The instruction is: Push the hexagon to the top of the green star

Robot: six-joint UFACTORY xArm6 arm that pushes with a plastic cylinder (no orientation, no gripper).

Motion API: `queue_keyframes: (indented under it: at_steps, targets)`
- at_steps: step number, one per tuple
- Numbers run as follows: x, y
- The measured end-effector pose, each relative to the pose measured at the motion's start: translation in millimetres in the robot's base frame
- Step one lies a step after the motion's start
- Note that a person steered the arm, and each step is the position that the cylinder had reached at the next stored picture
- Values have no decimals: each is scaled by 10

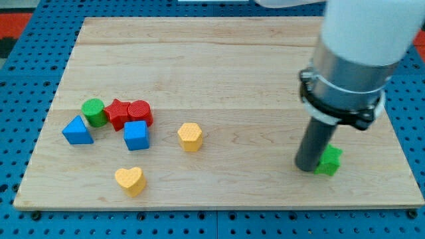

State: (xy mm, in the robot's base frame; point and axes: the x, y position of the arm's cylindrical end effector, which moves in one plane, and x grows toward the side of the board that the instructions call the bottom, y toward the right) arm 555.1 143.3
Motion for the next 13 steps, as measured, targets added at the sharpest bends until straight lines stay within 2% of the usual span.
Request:
queue_keyframes:
  at_steps: [1,2,3,5,7,8,10,11,12,13]
  targets:
    - [145,-735]
    - [630,-1006]
    - [636,-1228]
    - [620,-3369]
    - [202,-2660]
    - [-74,-2649]
    - [-161,-3099]
    - [-433,-2698]
    - [-533,-2196]
    - [-441,-1731]
